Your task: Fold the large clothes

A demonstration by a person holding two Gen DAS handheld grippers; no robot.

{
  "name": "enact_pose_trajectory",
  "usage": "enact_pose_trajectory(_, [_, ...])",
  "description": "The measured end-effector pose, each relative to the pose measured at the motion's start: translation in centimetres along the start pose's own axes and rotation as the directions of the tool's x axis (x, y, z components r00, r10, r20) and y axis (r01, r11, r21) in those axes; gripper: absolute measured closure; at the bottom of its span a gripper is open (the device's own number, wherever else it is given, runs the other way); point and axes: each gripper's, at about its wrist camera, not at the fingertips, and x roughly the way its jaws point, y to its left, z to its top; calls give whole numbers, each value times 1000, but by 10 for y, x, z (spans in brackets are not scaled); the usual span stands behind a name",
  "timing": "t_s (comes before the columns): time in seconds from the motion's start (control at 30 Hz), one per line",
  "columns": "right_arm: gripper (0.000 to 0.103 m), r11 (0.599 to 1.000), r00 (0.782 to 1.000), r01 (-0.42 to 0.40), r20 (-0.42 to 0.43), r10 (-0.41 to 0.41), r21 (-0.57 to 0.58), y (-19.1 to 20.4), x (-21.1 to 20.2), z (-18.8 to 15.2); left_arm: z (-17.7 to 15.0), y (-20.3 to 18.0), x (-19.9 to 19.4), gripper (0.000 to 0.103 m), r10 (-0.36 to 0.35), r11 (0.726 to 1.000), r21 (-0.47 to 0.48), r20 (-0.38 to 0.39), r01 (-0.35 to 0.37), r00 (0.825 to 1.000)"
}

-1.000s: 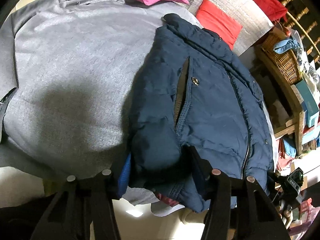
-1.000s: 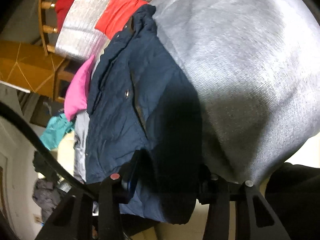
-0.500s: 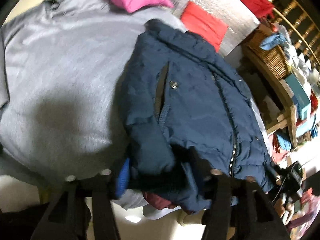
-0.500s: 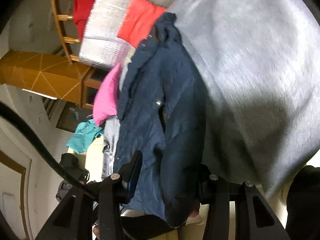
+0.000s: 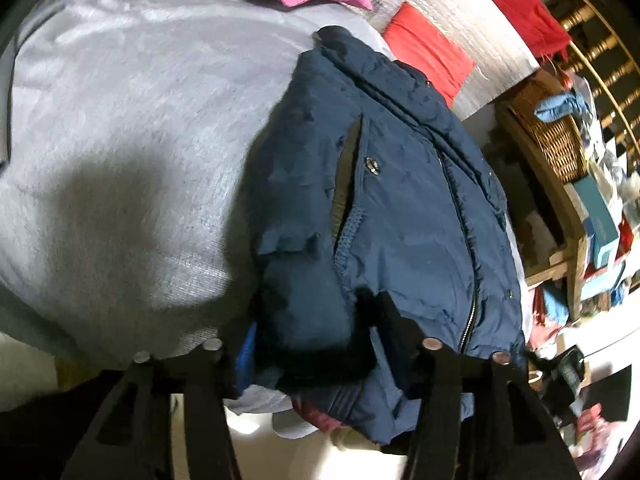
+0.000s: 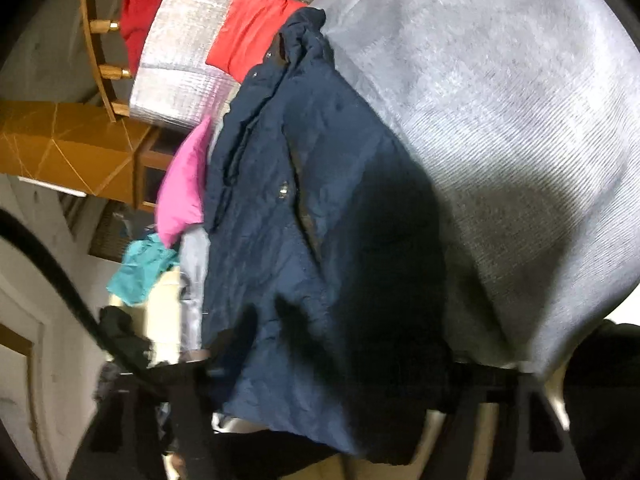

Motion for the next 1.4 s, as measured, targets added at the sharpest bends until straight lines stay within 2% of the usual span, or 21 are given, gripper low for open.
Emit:
enact_pose_trajectory(0.03, [56, 1000, 1000, 22, 10, -22, -7, 0, 0, 0, -1, -2, 0, 44, 4, 1000, 11, 0, -4, 1000])
enact_pose_trajectory(0.07, [57, 1000, 999, 26, 21, -26, -7, -1, -2, -1, -1, -4, 0, 45, 8, 1000, 26, 1, -8, 1000])
enact_pose_trajectory(0.1, [58, 1000, 999, 27, 39, -27, -13, 0, -5, 0, -2, -7, 0, 45, 12, 999, 51, 2, -12, 1000])
enact_pose_trajectory(0.2, [58, 995, 994, 62, 92, -54, -84, 12, -12, -2, -4, -15, -3, 58, 15, 996, 92, 23, -17, 1000])
enact_pose_trajectory(0.3, [58, 976, 987, 102, 144, -74, -194, 32, -15, -8, -3, -17, -5, 59, 5, 995, 103, 32, -9, 999])
enact_pose_trajectory(0.37, [56, 966, 985, 117, 150, -84, -231, 38, -14, -10, -2, -15, -2, 50, 17, 996, 87, 15, -18, 1000])
enact_pose_trajectory(0.4, [55, 965, 985, 124, 149, -91, -230, 38, -12, -10, -2, -15, 1, 38, 10, 997, 75, 3, -10, 1000])
enact_pose_trajectory(0.43, [53, 969, 985, 124, 143, -94, -216, 36, -9, -9, -3, -15, 3, 36, -7, 998, 63, -7, 8, 1000])
enact_pose_trajectory(0.5, [43, 979, 989, 100, 122, -79, -177, 30, -6, -6, -5, -20, 3, 37, 3, 995, 96, 5, -3, 1000])
enact_pose_trajectory(0.53, [42, 983, 991, 87, 118, -68, -159, 28, -6, -5, -6, -24, 2, 38, 4, 992, 123, 8, -5, 1000])
enact_pose_trajectory(0.57, [42, 985, 991, 81, 118, -64, -151, 27, -5, -5, -7, -27, 2, 41, 4, 990, 143, 14, -6, 1000])
enact_pose_trajectory(0.6, [42, 986, 991, 81, 120, -63, -148, 27, -4, -4, -7, -29, 3, 52, 4, 988, 152, 14, -6, 1000])
enact_pose_trajectory(0.63, [42, 985, 990, 84, 121, -66, -149, 27, -2, -5, -7, -30, 3, 57, 0, 987, 161, 11, -2, 1000])
enact_pose_trajectory(0.7, [44, 983, 990, 94, 117, -76, -158, 27, 1, -5, -7, -28, 4, 63, -3, 987, 163, 12, 1, 1000])
enact_pose_trajectory(0.83, [60, 971, 982, 158, 130, -136, -178, 29, 5, -6, -9, -30, 3, 72, -6, 984, 176, 24, 1, 1000])
enact_pose_trajectory(0.9, [70, 972, 981, 157, 140, -133, -173, 28, 3, -7, -10, -32, 1, 75, -11, 983, 184, 32, 5, 999])
enact_pose_trajectory(1.0, [77, 966, 978, 161, 165, -128, -203, 33, -3, -10, -12, -35, -10, 78, -42, 980, 195, 58, 30, 997])
enact_pose_trajectory(1.27, [78, 937, 972, 158, 214, -93, -311, 57, -24, -24, -17, -46, -27, 79, -51, 974, 223, 70, 34, 996])
enact_pose_trajectory(1.4, [74, 957, 982, 128, 166, -86, -261, 45, -18, -19, -15, -44, -23, 79, -45, 978, 207, 60, 32, 997])
